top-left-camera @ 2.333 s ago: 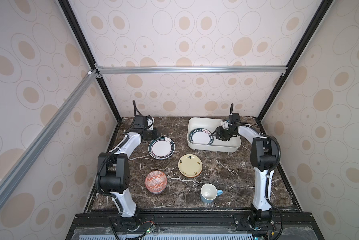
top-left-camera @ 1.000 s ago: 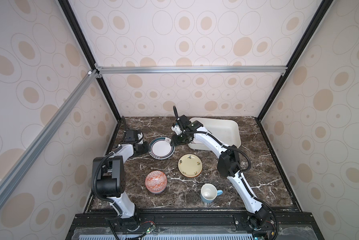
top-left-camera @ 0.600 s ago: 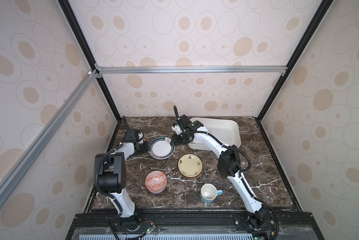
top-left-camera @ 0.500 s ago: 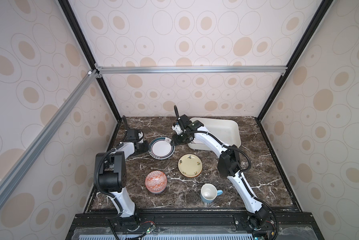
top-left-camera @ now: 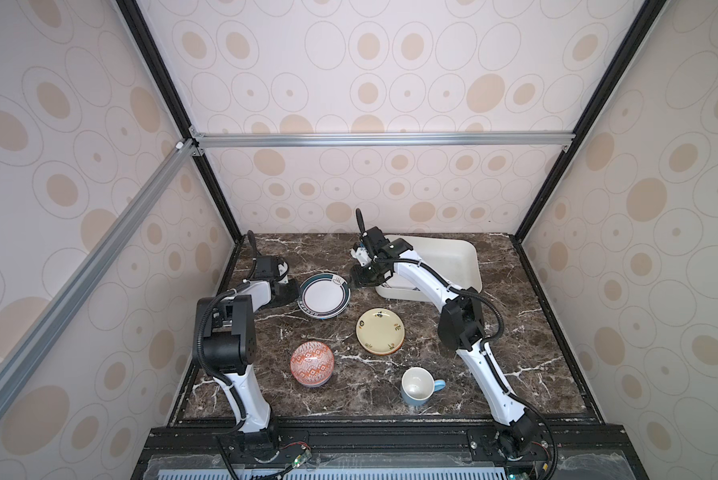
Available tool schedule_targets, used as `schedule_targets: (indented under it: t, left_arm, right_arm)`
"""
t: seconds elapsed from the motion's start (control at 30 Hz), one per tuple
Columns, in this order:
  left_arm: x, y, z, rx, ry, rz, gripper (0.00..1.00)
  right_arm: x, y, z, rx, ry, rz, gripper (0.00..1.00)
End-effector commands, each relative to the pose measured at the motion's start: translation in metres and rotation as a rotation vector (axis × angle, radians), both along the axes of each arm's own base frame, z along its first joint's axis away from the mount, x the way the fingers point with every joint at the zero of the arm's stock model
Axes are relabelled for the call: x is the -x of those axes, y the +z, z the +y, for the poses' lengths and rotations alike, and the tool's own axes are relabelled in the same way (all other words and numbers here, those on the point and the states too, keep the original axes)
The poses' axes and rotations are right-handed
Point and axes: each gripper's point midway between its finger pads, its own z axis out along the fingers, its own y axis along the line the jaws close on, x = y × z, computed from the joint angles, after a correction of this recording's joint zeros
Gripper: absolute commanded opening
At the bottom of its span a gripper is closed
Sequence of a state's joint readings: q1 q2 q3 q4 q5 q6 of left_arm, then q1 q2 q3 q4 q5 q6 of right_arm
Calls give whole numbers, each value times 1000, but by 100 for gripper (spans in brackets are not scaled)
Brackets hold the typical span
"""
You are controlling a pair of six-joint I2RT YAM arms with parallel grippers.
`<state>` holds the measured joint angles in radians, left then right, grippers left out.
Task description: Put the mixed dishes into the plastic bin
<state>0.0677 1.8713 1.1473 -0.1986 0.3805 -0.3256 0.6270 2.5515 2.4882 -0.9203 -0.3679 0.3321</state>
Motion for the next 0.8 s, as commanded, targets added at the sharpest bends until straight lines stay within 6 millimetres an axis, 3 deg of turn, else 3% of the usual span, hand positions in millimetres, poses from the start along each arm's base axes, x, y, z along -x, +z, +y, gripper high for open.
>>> schedule_targets:
  t: [0.0, 0.47, 0.77]
  left_arm:
    - [-8, 1, -8, 13, -16, 0, 10]
    - [-12, -6, -25, 13, -56, 22, 9]
    - [-12, -9, -30, 12, -71, 33, 8]
  right_arm:
    - [9, -28, -3, 30, 6, 74, 52]
    - [9, -49, -3, 26, 8, 117, 48]
    - [1, -44, -6, 37, -8, 76, 46]
